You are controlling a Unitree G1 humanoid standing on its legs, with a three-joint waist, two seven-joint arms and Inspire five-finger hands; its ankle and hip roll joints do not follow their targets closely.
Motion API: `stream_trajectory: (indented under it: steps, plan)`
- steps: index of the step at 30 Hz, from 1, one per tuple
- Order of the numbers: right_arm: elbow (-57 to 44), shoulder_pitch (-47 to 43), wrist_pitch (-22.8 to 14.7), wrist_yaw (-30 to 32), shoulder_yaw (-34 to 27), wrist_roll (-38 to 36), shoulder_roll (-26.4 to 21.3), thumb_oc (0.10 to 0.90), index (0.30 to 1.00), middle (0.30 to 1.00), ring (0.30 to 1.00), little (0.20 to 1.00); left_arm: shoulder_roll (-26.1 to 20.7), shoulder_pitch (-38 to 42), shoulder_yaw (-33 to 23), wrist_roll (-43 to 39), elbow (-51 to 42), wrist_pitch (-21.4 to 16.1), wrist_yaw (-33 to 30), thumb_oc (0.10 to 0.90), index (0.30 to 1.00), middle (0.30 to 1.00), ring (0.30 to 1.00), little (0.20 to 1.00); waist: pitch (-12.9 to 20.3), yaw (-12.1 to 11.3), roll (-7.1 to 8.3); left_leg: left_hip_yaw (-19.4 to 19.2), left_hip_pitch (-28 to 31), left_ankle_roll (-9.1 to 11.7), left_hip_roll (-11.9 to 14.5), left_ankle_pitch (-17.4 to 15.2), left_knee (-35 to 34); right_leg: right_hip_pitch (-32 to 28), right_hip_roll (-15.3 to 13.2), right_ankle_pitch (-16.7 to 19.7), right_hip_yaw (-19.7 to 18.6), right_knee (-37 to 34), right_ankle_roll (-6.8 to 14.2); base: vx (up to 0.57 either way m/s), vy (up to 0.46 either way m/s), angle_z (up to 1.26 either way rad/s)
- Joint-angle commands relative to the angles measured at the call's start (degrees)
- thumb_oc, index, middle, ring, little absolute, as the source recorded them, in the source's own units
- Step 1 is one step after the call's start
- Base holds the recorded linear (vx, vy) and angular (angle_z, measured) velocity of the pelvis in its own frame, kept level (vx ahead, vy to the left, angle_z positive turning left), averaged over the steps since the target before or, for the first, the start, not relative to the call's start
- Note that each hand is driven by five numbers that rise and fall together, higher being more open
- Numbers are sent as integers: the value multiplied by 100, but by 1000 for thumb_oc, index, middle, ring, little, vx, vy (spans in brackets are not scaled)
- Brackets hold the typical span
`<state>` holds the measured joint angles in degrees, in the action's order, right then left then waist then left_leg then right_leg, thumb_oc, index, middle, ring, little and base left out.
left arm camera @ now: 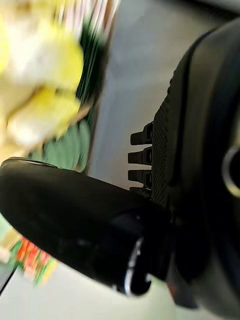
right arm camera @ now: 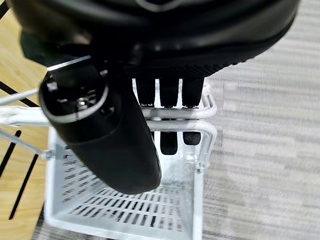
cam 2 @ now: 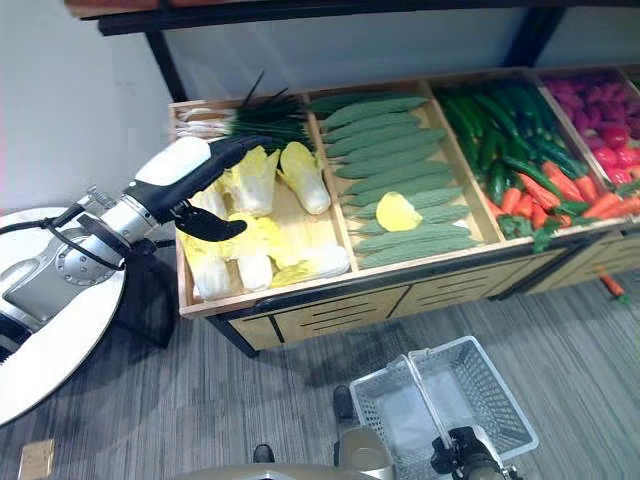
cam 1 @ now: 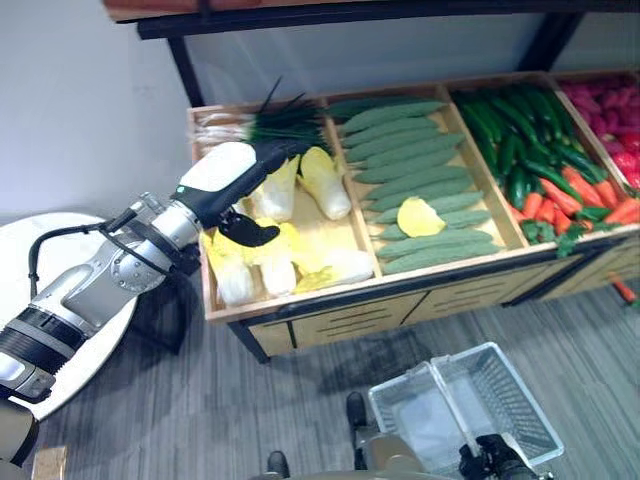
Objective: Get the vegetables into the basket
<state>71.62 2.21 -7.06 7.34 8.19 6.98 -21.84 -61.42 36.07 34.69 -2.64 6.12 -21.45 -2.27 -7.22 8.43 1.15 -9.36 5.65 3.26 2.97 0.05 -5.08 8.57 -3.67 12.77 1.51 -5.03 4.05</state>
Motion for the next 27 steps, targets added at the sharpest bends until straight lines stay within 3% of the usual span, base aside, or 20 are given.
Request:
stream_trajectory:
  steps: [1, 6, 11, 15, 19, 27]
  plan:
    - [23, 52, -74, -28, 230, 57, -360, 400, 300, 300, 300, 300, -55, 817, -234, -1014, 97, -86, 266, 900, 1000, 1000, 1000, 1000, 251, 3, 97, 245, -56, 153, 141, -26, 8, -331, -684, -140, -153, 70, 716, 16, 6, -8]
    - [72, 46, -6, -97, 257, 67, -289, 400, 300, 300, 300, 300, 628, 645, -153, -1499, 660, 214, 481, 900, 1000, 1000, 1000, 1000, 181, 60, 86, 174, -7, 145, 155, -31, 8, -312, -643, -156, -243, 83, 688, 17, -1, -11]
    - [93, -28, 33, -85, 302, 46, -238, 400, 300, 300, 300, 300, 1437, 493, -190, -839, 1324, 432, 193, 900, 1000, 1000, 1000, 1000, 79, 96, 122, 138, -44, 132, 188, -23, 8, -248, -600, -170, -289, 89, 666, 1, -8, -6]
    - [72, -50, 24, -65, 331, 27, -229, 400, 300, 300, 300, 300, 1573, 561, -147, -304, 1482, 472, -22, 900, 1000, 1000, 1000, 1000, 61, 97, 131, 129, -66, 131, 199, -24, 8, -221, -585, -174, -309, 87, 658, -2, -9, -2]
    - [32, -208, -23, 1, 434, -3, -240, 400, 300, 300, 300, 300, 1631, 938, 209, 1199, 1877, 490, -263, 900, 1000, 1000, 1000, 1000, -14, 139, 138, 92, -161, 142, 235, -15, 8, -97, -546, -166, -372, 92, 656, -7, -10, -2]
    - [-21, -322, -80, 91, 531, -49, -261, 400, 300, 300, 300, 300, 1752, 1235, 491, 1821, 2161, 508, -623, 900, 1000, 1000, 1000, 1000, -117, 168, 107, 36, -252, 156, 263, 14, 8, 41, -499, -149, -451, 104, 652, -10, -8, -4]
